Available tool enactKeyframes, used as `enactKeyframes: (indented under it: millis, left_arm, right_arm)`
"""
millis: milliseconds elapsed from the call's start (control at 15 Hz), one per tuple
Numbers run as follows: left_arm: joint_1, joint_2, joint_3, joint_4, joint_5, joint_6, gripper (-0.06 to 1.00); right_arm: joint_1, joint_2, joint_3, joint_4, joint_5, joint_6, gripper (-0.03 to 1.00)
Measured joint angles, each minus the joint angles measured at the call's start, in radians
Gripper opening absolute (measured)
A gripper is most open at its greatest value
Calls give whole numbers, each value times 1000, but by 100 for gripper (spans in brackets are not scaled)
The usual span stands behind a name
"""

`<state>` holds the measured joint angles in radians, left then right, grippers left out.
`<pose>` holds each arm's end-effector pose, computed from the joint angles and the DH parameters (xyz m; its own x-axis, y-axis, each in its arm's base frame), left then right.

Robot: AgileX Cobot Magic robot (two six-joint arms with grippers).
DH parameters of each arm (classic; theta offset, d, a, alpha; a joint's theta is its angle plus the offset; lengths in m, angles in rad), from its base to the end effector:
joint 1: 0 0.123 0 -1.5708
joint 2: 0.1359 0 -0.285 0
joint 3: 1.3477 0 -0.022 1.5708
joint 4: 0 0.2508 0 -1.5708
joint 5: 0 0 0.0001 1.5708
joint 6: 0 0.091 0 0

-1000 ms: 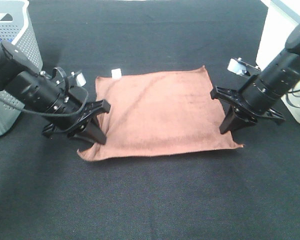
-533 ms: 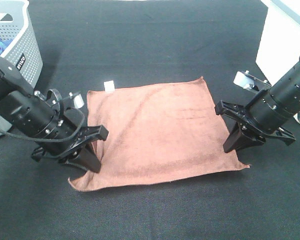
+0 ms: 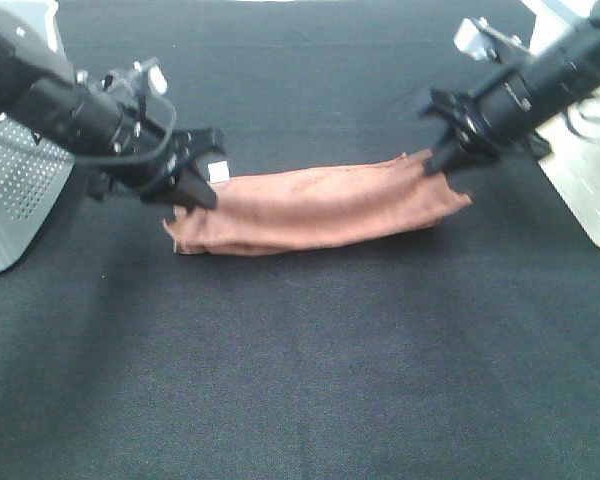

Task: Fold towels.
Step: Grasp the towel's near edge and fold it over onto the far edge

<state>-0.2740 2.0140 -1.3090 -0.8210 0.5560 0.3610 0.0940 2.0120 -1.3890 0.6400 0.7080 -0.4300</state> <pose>0.3920 -0.1468 0.1627 -0.9258 -0.0938 -0.3661 0.1104 0.8593 -0.4994 0.4123 0.0744 0.1766 -0.9214 -0.0085 -0.3885 -0.1715 0.9061 0.3867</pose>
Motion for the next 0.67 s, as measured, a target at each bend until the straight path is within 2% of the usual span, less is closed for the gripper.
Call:
enactKeyframes:
  millis: [67, 133, 333, 533, 600, 667]
  left_arm:
    - [18, 38, -50, 37, 5, -34, 1]
    - [18, 38, -50, 37, 5, -34, 1]
    - [54, 159, -227, 100, 36, -103, 1]
    - [52, 276, -376, 109, 82, -128, 1]
    - [52, 291, -388, 110, 81, -138, 2]
    - [52, 298, -389, 111, 81, -144, 8]
  right_arm:
    - [0, 48, -78, -3, 14, 9, 0]
    - [0, 48, -78, -3, 14, 9, 0]
    - [0, 192, -276, -36, 27, 50, 0]
    - [0, 314, -403, -66, 36, 106, 2]
    - [0, 334, -412, -72, 35, 119, 7]
    - [0, 343, -413, -73, 39, 128, 17]
